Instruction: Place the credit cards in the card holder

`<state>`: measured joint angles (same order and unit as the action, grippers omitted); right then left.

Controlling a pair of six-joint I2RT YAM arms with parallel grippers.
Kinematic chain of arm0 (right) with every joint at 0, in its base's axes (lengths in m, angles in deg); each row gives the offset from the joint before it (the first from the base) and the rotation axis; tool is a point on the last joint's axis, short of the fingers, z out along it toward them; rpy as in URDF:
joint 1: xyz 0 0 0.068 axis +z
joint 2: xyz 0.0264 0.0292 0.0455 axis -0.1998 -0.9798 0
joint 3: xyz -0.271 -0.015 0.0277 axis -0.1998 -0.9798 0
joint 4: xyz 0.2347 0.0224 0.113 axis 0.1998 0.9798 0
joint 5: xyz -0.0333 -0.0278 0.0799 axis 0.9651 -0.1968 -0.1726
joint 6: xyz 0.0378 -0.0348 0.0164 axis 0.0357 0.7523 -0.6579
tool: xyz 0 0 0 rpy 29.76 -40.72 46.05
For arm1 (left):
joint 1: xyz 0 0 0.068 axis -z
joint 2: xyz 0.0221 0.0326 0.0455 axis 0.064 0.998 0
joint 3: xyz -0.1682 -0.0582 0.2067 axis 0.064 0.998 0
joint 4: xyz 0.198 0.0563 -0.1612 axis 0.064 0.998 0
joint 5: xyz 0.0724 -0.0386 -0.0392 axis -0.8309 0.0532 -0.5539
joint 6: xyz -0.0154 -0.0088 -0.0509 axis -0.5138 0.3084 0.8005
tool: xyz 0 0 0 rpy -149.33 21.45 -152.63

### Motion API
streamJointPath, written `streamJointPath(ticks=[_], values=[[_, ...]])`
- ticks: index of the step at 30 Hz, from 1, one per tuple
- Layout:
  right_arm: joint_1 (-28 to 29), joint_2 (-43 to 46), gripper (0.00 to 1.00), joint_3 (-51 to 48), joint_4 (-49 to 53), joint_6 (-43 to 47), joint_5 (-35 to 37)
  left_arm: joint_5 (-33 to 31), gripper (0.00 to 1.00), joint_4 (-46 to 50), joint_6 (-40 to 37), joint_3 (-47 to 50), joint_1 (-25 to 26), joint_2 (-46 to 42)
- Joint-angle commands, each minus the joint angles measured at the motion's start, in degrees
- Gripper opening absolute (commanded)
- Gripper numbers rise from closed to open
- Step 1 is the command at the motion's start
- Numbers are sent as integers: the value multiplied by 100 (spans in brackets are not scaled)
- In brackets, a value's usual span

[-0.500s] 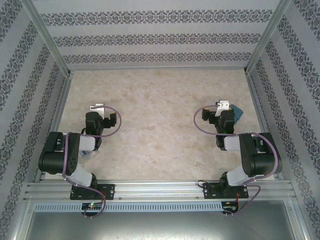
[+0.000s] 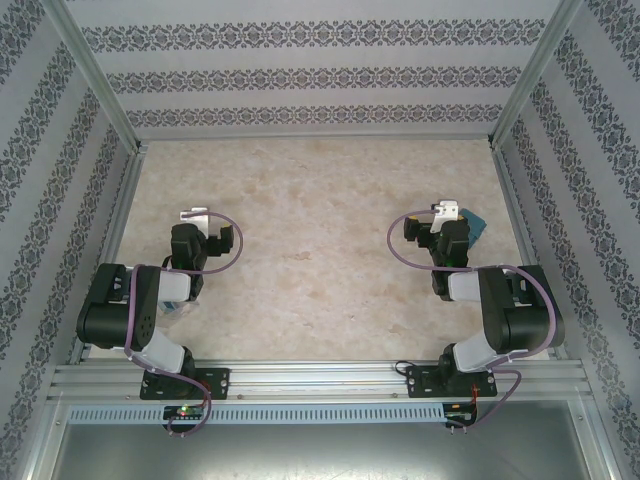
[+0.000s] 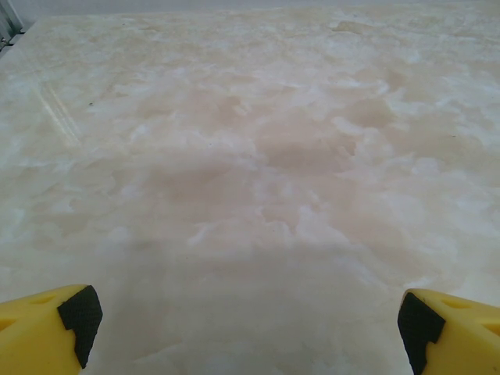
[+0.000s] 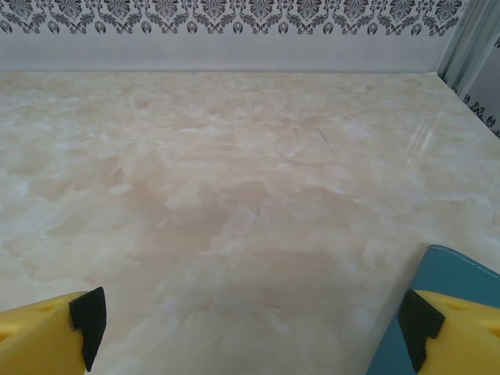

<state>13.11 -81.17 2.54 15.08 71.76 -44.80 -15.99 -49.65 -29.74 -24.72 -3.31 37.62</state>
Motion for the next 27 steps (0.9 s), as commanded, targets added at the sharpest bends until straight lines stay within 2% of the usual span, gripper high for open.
streamJointPath(ticks=[1,15,18,20,23,25,27], values=[[-54,-18,98,36,-123,-24,-140,95,99,-52,6,-102,-38,15],[-53,-8,98,28,-123,-32,-144,93,99,-52,1,-102,-36,19],[-62,0,98,19,-124,-43,-154,-140,99,188,69,-181,-36,-138],[-130,9,98,23,-123,-129,-186,-325,99,1262,198,-502,-27,-623],[-163,29,98,20,-94,-171,-193,-872,99,3749,735,-1509,-27,-1142],[-165,98,98,10,-102,-270,26,-843,99,4644,1027,-1802,-27,-1516],[-167,516,98,122,485,-281,123,-639,99,5281,1344,-1892,-28,-2116]])
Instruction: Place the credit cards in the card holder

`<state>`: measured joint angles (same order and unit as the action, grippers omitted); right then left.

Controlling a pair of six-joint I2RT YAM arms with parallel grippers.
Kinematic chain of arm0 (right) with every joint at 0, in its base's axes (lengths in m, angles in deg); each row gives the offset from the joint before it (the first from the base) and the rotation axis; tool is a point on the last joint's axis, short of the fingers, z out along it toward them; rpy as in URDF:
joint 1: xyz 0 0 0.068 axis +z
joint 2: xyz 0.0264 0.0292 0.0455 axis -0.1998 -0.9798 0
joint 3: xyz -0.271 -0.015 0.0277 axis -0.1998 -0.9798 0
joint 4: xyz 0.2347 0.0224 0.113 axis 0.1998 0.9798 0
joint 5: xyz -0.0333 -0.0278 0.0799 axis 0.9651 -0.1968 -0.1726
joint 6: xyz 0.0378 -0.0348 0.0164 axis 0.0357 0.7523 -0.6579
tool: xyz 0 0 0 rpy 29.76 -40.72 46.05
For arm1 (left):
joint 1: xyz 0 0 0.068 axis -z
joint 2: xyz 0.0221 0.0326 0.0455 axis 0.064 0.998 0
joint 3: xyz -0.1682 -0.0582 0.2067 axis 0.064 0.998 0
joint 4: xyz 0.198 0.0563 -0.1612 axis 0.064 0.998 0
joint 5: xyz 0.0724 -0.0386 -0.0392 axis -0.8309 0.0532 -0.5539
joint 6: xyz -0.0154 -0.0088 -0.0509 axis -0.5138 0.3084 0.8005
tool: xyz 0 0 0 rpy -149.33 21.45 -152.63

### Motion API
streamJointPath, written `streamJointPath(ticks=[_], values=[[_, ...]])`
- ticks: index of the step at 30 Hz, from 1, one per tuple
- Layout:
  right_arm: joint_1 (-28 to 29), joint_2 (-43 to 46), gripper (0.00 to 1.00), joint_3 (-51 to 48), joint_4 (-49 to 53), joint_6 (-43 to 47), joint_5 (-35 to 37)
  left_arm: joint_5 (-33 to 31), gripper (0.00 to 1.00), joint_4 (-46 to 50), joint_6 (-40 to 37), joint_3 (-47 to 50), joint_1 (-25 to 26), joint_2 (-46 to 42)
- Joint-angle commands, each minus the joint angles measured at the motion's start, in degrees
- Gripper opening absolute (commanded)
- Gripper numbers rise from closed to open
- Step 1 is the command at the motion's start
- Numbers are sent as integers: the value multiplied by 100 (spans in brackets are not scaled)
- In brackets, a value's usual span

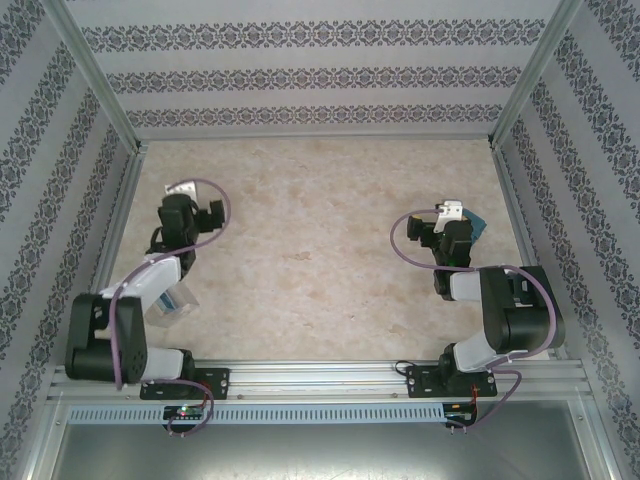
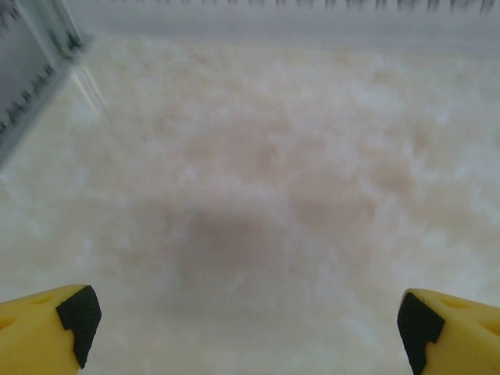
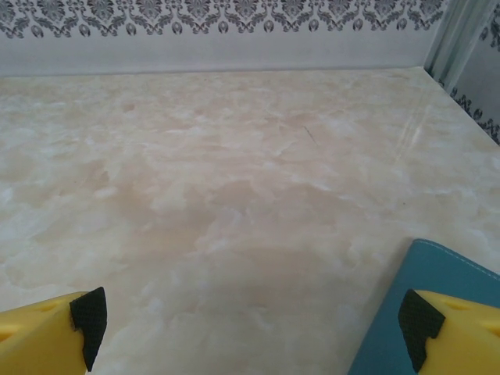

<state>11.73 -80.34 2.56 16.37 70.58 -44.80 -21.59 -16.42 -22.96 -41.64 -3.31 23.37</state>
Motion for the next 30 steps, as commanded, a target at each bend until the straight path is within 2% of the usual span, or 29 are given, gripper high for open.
streamJointPath(ticks=[1,2,4,5,7,9,10,13,16,18,21,24,26,30], values=[[-30,676,98,194,692,-133,100,57,99,2187,766,-228,-28,-965],[-21,1023,98,293,1163,-100,98,88,99,2487,985,-298,-27,-1242],[-3,1578,98,420,1688,-384,306,-440,99,3648,2124,-545,-36,-1724],[-3,1889,98,507,1979,-798,563,-668,99,4293,2919,-676,-40,-1915],[-16,2432,98,769,2876,-2065,1202,13,99,4852,2785,-832,-55,-2140],[-100,2873,98,1071,4377,-3673,1881,509,99,5466,3079,-897,-54,-2199],[-215,2972,98,1198,4924,-3998,1699,469,99,5759,3409,-878,-54,-2183],[-281,2979,98,1387,5719,-4145,786,279,99,6723,4289,-753,-54,-2187],[-90,2648,98,1404,5918,-4086,0,232,99,7208,4603,-682,-54,-2199],[154,2408,94,1473,6108,-3926,-268,135,99,7118,4487,-549,-54,-2194],[883,2112,93,1546,6174,-3660,-216,-61,99,6992,4345,-466,-58,-1985],[1399,1951,93,1689,6326,-3456,114,300,99,6637,4333,-374,-68,-1606],[1527,1922,93,1730,6314,-3422,130,422,95,6457,4271,-353,-62,-1324],[1657,2015,92,1792,6310,-3327,57,195,85,6173,4040,-288,-75,-1084]])
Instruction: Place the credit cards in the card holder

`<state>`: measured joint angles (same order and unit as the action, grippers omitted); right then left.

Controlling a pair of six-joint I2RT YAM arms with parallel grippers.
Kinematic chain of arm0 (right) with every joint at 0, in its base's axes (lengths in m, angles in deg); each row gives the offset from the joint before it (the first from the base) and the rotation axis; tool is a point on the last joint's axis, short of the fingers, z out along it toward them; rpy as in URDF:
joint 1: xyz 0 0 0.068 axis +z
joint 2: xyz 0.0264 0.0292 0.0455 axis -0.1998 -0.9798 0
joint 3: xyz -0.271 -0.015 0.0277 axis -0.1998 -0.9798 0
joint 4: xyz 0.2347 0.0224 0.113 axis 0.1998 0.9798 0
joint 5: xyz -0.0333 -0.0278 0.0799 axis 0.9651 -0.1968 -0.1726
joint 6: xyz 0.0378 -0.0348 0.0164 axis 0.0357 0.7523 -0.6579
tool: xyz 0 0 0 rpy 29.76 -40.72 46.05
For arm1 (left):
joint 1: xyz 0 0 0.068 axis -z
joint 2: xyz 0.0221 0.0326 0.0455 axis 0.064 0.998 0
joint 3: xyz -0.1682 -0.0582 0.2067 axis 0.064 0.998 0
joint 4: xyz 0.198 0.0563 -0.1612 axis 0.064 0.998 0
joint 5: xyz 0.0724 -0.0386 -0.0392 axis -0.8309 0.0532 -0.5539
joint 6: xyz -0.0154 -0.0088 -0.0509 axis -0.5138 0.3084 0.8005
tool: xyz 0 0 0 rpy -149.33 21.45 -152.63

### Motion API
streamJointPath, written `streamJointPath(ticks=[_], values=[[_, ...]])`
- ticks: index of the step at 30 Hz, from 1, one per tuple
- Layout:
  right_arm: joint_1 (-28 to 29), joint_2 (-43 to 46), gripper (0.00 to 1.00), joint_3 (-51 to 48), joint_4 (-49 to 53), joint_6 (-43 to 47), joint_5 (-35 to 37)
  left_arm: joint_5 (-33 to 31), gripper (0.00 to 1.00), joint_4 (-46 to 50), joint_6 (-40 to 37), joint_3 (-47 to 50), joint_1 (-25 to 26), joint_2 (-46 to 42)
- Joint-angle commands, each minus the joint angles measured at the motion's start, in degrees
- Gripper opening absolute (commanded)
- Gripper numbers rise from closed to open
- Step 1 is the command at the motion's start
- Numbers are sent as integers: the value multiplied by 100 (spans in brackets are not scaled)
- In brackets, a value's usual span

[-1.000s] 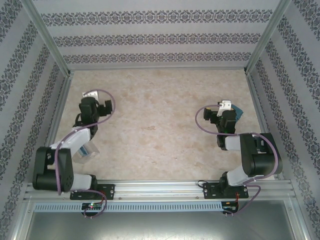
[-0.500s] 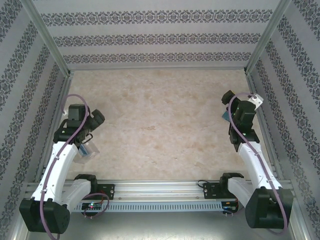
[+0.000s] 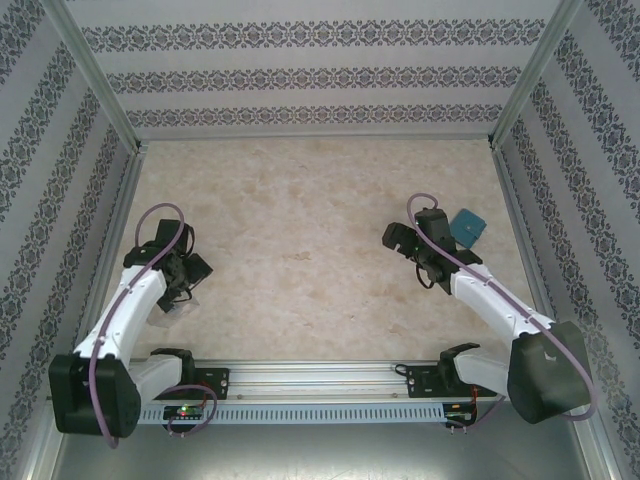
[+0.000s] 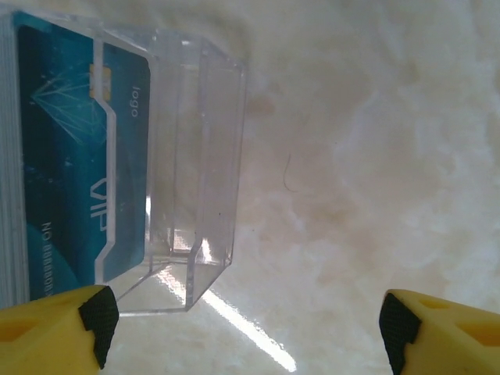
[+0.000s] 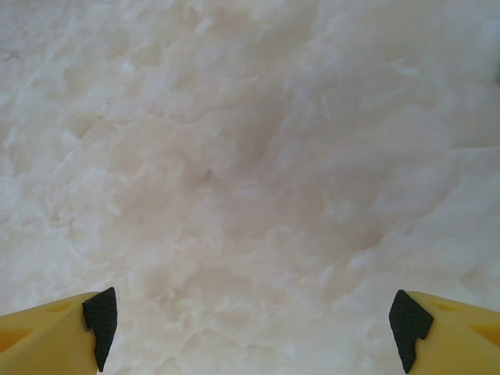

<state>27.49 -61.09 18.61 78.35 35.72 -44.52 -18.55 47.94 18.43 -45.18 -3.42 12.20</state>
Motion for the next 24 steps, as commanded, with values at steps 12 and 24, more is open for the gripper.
streamJointPath(ticks=[12,24], values=[[126,383,92,83,6,-383,36,612,73,-982,-391,224,-383,594],[136,985,93,-5,349,-532,112,774,61,-1151,-408,300,-465,927]])
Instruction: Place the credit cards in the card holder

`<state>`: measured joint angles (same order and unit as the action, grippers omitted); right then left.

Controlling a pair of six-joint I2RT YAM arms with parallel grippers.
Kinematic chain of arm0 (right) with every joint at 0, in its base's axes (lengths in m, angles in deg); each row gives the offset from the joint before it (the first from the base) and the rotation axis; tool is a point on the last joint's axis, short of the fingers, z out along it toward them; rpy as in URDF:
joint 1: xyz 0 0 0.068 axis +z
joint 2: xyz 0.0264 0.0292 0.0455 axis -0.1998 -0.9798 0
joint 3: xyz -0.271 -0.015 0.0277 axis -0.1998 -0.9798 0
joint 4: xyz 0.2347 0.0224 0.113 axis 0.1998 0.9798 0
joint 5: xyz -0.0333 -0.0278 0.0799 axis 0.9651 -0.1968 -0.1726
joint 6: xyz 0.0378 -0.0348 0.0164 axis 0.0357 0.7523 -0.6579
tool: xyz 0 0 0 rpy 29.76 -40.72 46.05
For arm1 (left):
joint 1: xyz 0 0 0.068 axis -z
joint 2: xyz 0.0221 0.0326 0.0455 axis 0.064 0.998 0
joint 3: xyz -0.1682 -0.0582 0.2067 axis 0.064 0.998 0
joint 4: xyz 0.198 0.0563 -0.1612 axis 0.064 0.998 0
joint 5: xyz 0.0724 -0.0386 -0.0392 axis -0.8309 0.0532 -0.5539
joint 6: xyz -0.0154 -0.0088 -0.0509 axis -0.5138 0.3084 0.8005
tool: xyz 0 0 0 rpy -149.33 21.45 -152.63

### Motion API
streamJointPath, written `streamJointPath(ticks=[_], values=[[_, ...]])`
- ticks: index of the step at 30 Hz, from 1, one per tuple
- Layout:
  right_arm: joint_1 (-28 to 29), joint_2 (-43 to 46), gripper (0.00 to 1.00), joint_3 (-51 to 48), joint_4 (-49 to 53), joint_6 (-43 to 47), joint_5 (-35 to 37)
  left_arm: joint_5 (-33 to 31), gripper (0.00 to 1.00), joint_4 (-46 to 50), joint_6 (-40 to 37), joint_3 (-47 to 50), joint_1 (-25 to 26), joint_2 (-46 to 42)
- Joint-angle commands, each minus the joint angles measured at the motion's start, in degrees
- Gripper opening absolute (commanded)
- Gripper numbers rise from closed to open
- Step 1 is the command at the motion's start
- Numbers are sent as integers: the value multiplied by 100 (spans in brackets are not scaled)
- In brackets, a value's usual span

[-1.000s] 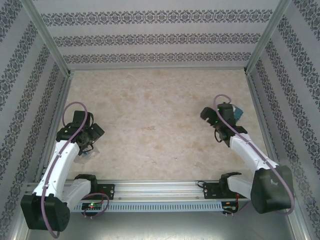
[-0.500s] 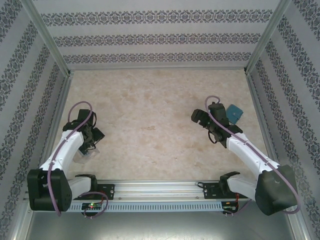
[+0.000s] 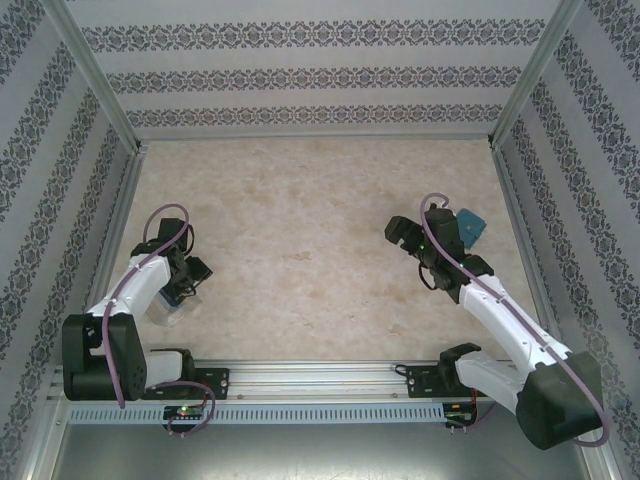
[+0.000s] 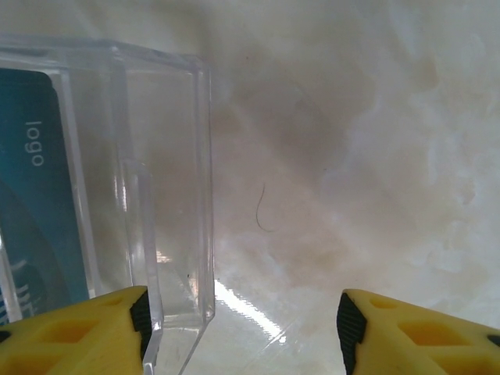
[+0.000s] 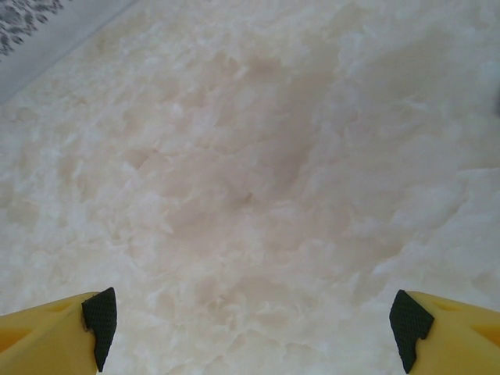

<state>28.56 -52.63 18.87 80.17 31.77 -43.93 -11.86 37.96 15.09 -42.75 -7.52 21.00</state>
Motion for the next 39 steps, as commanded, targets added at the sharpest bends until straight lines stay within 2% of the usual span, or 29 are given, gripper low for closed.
streamJointPath(ticks=[1,6,9,11,14,17,24,29,31,39], values=[[34,176,93,-19,210,-128,65,55,58,-138,-82,61,-54,28],[39,386,92,-40,296,-118,160,236,28,-182,-296,-3,-44,90],[41,444,92,-56,245,-190,117,469,15,-327,-519,18,6,110],[41,413,92,-94,150,-229,110,634,10,-545,-595,65,63,140],[37,316,92,-23,185,-310,77,820,10,-558,-784,-126,239,306],[62,260,92,47,199,-264,18,529,10,-418,-862,-454,649,511],[81,429,92,-50,342,-154,390,234,10,-352,-758,-1464,1716,1317],[41,711,92,-300,324,-239,508,273,10,-285,-867,-2779,2452,2467],[28,799,93,-401,280,-246,512,240,10,-51,-1046,-3584,2754,3110],[-557,917,94,-673,369,-220,162,377,11,446,-1273,-6019,3253,4976]])
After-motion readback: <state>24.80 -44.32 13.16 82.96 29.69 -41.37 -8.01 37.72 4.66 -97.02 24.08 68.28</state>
